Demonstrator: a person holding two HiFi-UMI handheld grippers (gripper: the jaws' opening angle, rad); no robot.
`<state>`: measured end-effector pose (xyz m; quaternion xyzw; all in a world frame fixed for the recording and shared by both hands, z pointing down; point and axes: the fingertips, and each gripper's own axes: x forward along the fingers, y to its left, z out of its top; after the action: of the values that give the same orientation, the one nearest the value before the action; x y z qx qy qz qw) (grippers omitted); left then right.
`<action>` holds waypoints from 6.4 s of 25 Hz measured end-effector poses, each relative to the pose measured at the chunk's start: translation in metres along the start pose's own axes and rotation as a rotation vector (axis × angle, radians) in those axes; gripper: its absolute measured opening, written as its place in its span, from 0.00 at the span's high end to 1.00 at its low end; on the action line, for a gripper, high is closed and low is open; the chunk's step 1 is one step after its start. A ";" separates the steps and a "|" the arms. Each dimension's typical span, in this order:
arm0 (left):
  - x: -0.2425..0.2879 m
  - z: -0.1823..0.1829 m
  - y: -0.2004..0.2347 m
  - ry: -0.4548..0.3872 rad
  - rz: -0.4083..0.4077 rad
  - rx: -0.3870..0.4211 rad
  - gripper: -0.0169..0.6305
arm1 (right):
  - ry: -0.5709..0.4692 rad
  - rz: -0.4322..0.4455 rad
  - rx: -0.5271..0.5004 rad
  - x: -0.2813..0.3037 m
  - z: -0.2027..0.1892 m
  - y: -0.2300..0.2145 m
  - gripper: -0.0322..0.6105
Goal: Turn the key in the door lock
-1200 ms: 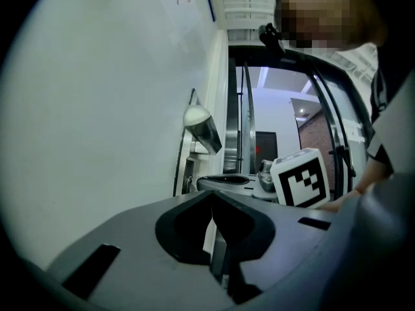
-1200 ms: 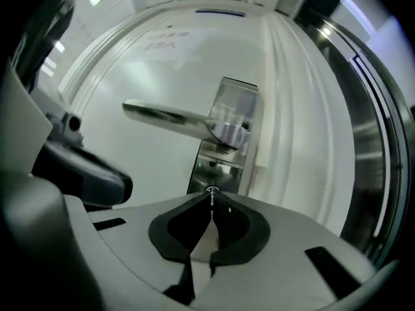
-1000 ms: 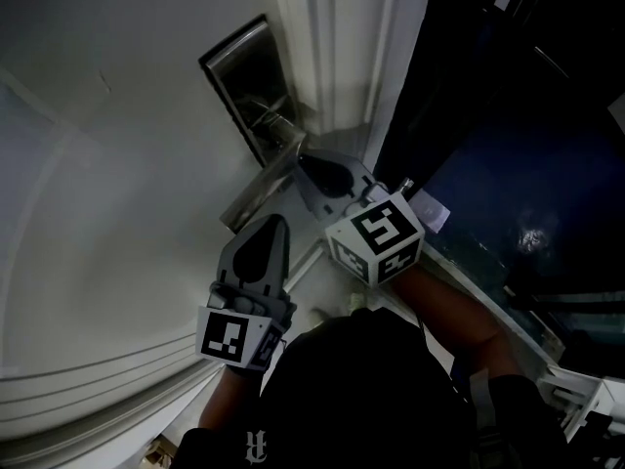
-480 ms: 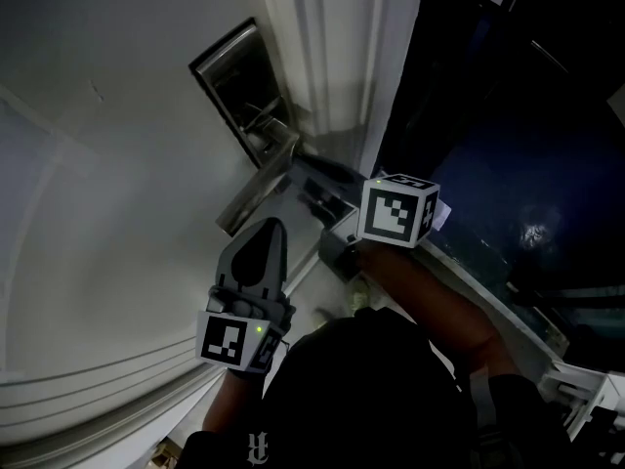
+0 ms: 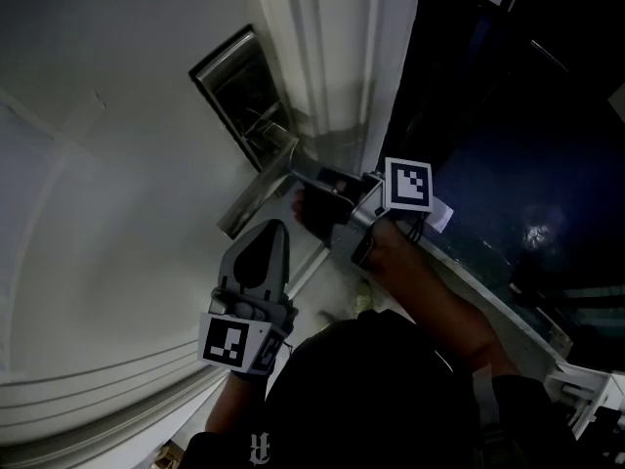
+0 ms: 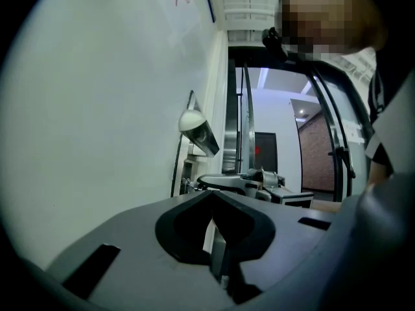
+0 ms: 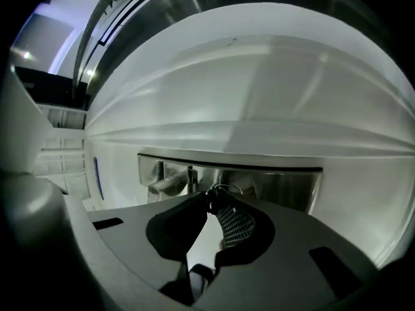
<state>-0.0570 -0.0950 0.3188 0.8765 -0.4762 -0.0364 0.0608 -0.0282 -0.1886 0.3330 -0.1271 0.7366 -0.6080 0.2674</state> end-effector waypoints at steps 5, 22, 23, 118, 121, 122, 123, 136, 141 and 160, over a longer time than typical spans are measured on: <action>0.002 0.001 -0.002 0.002 -0.005 0.003 0.96 | 0.008 0.067 -0.001 0.001 0.000 0.003 0.85; 0.004 -0.003 -0.007 0.009 -0.008 0.000 0.96 | 0.170 -0.187 -1.204 -0.029 -0.013 0.035 0.86; 0.004 -0.004 -0.007 0.009 -0.007 0.000 0.96 | 0.190 -0.211 -1.340 -0.029 -0.016 0.037 0.86; 0.001 -0.004 -0.002 0.001 -0.005 -0.010 0.96 | 0.060 -0.025 -0.209 0.000 -0.004 0.003 0.92; 0.001 -0.004 -0.002 0.002 -0.006 -0.009 0.96 | 0.055 -0.013 -0.218 -0.002 -0.003 0.004 0.91; 0.001 -0.004 -0.002 0.002 -0.006 -0.009 0.96 | 0.050 -0.016 -0.224 -0.003 -0.002 0.004 0.91; 0.002 -0.004 -0.002 0.002 -0.007 -0.008 0.96 | 0.045 -0.021 -0.236 -0.005 0.000 0.005 0.91; 0.003 -0.003 -0.007 0.002 -0.013 -0.001 0.96 | 0.368 -0.312 -1.799 -0.023 -0.027 0.031 0.91; 0.003 -0.003 -0.006 0.001 -0.005 -0.003 0.96 | 0.373 -0.355 -2.271 -0.018 -0.037 0.031 0.91; -0.001 -0.005 0.001 0.002 0.010 -0.017 0.96 | 0.397 -0.487 -2.912 0.002 -0.030 0.008 0.84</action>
<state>-0.0578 -0.0949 0.3237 0.8737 -0.4801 -0.0394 0.0686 -0.0456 -0.1629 0.3280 -0.3101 0.6669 0.6080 -0.2990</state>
